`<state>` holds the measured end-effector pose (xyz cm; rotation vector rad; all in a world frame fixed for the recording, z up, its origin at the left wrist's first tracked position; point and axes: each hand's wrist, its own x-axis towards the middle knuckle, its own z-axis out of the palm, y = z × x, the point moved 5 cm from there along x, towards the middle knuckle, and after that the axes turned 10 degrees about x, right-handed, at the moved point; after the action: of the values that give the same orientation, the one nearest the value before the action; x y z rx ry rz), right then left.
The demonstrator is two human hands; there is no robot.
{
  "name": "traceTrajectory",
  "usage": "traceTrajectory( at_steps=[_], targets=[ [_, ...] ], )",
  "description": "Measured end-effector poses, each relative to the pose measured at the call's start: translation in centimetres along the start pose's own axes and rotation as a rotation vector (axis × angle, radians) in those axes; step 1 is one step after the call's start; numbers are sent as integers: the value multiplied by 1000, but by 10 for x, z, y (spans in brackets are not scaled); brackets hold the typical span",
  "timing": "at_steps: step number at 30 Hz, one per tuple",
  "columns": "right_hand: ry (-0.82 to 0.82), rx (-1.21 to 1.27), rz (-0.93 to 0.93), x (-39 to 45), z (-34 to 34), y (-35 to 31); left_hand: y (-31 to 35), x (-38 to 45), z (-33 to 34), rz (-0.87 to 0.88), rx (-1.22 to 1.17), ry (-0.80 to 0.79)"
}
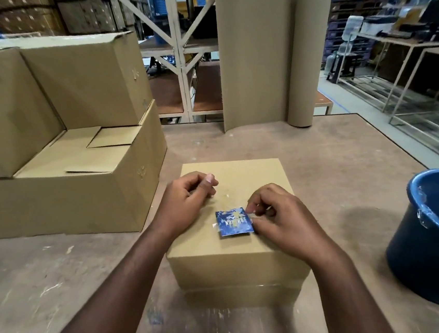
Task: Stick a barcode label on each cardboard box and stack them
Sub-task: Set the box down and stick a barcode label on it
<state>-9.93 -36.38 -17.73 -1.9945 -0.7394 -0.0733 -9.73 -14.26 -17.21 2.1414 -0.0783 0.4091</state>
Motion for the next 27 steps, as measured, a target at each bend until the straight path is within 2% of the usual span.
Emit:
traceTrajectory(
  at_steps=[3,8,11,14,16,19,22,25,27],
  targets=[
    [4,-17,-12,-1,0,3,-4,-2,-2,23,65,-52],
    [8,-49,-45,-1,0,5,-6,-27,-8,160,147,-282],
    [18,-91,-75,0,2,4,-5,-40,-10,181,246,-366],
    [73,-196,-205,-6,6,-8,-5,-44,-9,225,312,-305],
    [118,-302,-325,-15,9,-17,2,-45,-9,317,413,-207],
    [194,-283,-381,-23,4,-19,14,-48,-4,468,536,-67],
    [243,-138,-253,-24,-4,-14,27,-49,-1,406,366,-26],
    [281,192,-70,-21,-10,-5,36,-43,-3,166,57,-36],
    [329,417,-6,-22,-16,-3,45,-39,2,44,-156,-114]
  ],
)
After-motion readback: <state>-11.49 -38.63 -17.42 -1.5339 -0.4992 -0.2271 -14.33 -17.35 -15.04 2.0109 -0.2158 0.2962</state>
